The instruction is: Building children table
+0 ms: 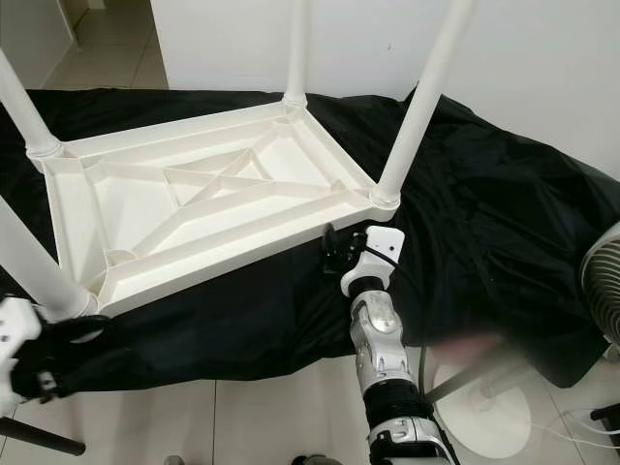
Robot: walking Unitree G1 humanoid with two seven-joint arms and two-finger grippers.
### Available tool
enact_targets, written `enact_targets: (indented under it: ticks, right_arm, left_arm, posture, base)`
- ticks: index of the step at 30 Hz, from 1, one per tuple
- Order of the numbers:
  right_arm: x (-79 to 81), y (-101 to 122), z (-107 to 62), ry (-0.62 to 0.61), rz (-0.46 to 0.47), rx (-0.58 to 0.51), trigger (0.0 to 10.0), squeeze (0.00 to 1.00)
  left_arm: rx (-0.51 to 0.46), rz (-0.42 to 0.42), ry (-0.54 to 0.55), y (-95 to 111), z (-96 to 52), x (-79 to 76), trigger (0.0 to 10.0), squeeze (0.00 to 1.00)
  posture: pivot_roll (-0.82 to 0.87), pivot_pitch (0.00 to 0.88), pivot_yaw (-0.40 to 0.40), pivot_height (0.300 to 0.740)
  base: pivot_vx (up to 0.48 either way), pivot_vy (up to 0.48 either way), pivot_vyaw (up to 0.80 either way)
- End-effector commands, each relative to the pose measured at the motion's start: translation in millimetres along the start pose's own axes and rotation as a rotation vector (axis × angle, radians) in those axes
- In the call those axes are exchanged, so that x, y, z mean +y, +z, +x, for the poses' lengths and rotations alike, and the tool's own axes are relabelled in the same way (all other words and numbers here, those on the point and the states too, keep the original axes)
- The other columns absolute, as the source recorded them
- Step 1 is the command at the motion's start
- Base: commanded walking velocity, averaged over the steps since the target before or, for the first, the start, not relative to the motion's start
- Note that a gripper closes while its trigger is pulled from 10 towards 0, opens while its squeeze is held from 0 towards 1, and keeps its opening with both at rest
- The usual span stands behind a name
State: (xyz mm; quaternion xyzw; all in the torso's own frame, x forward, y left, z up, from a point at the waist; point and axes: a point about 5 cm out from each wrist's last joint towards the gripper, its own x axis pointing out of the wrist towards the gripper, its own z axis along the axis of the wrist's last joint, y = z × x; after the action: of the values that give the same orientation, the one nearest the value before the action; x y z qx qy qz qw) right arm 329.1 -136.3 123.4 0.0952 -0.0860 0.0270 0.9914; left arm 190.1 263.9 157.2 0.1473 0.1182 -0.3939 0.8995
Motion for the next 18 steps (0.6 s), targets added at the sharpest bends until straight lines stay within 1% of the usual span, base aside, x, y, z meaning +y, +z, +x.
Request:
enact_targets:
  ticks: [1,3,5,7,9,10,12,14,15,16,18]
  right_arm:
    - [-0.1,-2,0.3,0.001,0.002,0.003,10.0,0.0]
    - [-0.1,-3,0.3,0.001,0.003,0.004,10.0,0.0]
    - [0.6,-4,-0.6,0.001,0.003,0.007,10.0,0.0]
    - [0.8,-4,-0.8,0.001,0.003,0.007,10.0,0.0]
    - [0.4,-5,-1.6,-0.001,0.004,0.009,10.0,0.0]
    - [0.4,-5,-1.6,-0.001,0.004,0.009,10.0,0.0]
    - [-0.1,-6,-1.9,-0.002,0.004,0.011,10.0,0.0]
    - [-0.1,-6,-1.9,-0.002,0.004,0.011,10.0,0.0]
    - [-0.2,-6,-2.0,-0.001,0.003,0.012,10.0,0.0]
    - [-0.2,-6,-2.0,-0.001,0.003,0.012,10.0,0.0]
    - [-0.4,-6,-1.7,-0.001,0.003,0.011,10.0,0.0]
  left_arm:
    - [0.019,-0.006,-0.012,2,-11.0,2.5,10.0,0.0]
    - [0.03,-0.015,0.0,2,-17.4,4.0,10.0,0.0]
    - [0.055,-0.02,0.033,1,-27.5,4.9,10.0,0.0]
    - [0.062,-0.02,0.042,1,-30.2,5.0,10.0,0.0]
    - [0.109,-0.022,0.097,-4,-45.0,12.5,10.0,0.0]
    - [0.109,-0.022,0.097,-4,-45.0,12.5,10.0,0.0]
    - [0.123,-0.009,0.138,-4,-55.7,19.8,10.0,0.0]
    - [0.123,-0.009,0.138,-4,-55.7,19.8,10.0,0.0]
    - [0.139,-0.01,0.153,-5,-60.1,24.4,10.0,0.0]
    - [0.139,-0.01,0.153,-5,-60.1,24.4,10.0,0.0]
    - [0.161,0.012,0.209,-4,-64.0,36.3,10.0,0.0]
  posture:
    - [0.09,0.079,-0.075,0.74]
    - [0.09,0.079,-0.075,0.74]
    - [0.09,0.087,-0.07,0.74]
    - [0.09,0.087,-0.07,0.74]
    - [0.09,0.094,-0.072,0.74]
    - [0.09,0.094,-0.072,0.74]
    - [0.09,0.094,-0.072,0.74]
    - [0.09,0.094,-0.072,0.74]
    - [0.09,0.096,-0.075,0.74]
    - [0.09,0.096,-0.075,0.74]
    - [0.09,0.097,-0.069,0.74]
  base:
    - [0.0,0.0,0.0]
    - [0.0,0.0,0.0]
    - [0.0,0.0,0.0]
    - [0.0,0.0,0.0]
    - [0.0,0.0,0.0]
    - [0.0,0.0,0.0]
    - [0.0,0.0,0.0]
    - [0.0,0.0,0.0]
    - [0.0,0.0,0.0]
    - [0.0,0.0,0.0]
    - [0.0,0.0,0.0]
